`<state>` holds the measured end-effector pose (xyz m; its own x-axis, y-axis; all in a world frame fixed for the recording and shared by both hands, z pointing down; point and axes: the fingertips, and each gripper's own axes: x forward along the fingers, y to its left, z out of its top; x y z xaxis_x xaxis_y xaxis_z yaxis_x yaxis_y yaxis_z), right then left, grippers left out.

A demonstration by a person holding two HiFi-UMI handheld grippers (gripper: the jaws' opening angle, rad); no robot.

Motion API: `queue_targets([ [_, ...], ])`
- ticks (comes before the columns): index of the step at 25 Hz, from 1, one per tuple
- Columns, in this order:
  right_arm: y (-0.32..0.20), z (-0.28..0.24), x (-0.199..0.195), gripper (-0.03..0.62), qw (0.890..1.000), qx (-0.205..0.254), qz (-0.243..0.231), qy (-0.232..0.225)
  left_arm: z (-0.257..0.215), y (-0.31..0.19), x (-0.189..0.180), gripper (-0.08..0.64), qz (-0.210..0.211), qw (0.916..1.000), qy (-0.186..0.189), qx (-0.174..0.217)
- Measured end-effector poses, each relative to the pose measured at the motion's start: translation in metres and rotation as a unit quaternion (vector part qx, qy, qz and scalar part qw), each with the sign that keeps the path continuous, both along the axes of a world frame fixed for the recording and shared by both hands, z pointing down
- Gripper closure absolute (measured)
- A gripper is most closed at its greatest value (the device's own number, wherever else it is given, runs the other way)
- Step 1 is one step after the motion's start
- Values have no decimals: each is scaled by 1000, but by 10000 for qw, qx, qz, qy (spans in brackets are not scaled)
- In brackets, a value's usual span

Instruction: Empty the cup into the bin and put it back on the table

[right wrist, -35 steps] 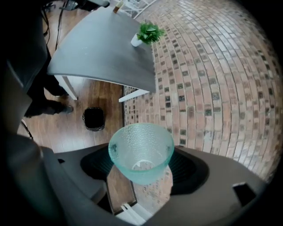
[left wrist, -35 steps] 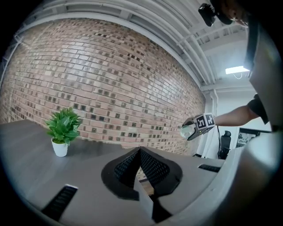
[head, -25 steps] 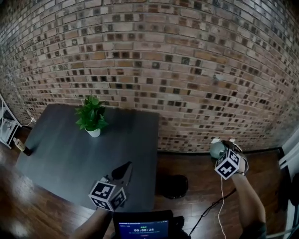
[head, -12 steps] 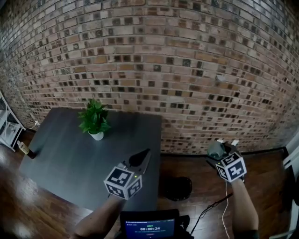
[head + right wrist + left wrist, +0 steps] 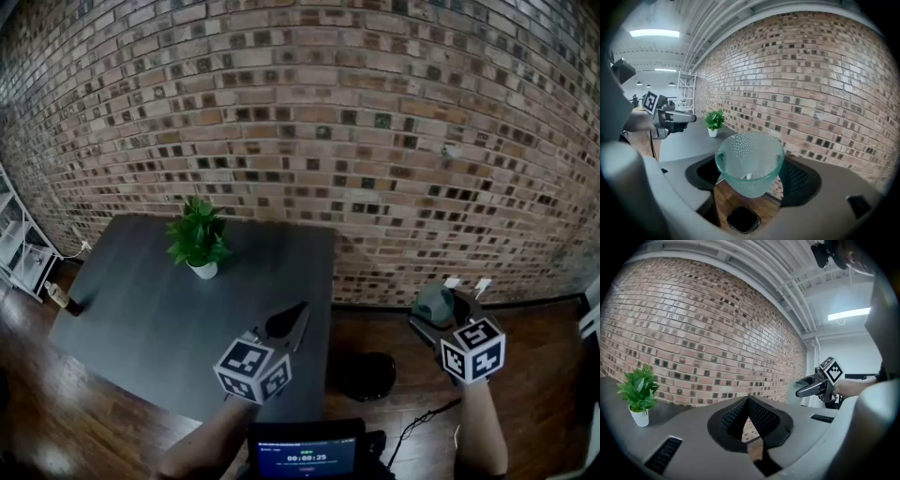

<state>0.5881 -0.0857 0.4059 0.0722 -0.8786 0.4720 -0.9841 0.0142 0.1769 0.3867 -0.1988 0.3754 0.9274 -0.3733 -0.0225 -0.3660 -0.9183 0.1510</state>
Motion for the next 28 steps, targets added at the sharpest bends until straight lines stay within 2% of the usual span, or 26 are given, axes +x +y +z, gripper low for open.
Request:
queue_targets([
  [5, -12, -6, -42, 207, 9983, 182, -497, -223, 0, 2, -19, 552, -302, 9995, -49, 21],
  [11, -26, -3, -98, 207, 9908, 219, -1265, -428, 14, 4, -59, 552, -906, 9956, -220, -106],
  [15, -35, -1, -136, 207, 9816, 227, -1833, -490, 18, 4, -92, 552, -1412, 9895, -272, -160],
  [20, -43, 5, -189, 207, 9653, 177, -2522, -653, 22, 9, -148, 552, -2093, 9769, -379, -218],
  [24, -39, 12, -228, 207, 9570, 108, -2824, -650, 26, 11, -191, 552, -2412, 9696, -344, -248],
  [28, -41, 9, -258, 207, 9566, 99, -2853, -580, 26, 9, -226, 552, -2459, 9686, -293, -216],
])
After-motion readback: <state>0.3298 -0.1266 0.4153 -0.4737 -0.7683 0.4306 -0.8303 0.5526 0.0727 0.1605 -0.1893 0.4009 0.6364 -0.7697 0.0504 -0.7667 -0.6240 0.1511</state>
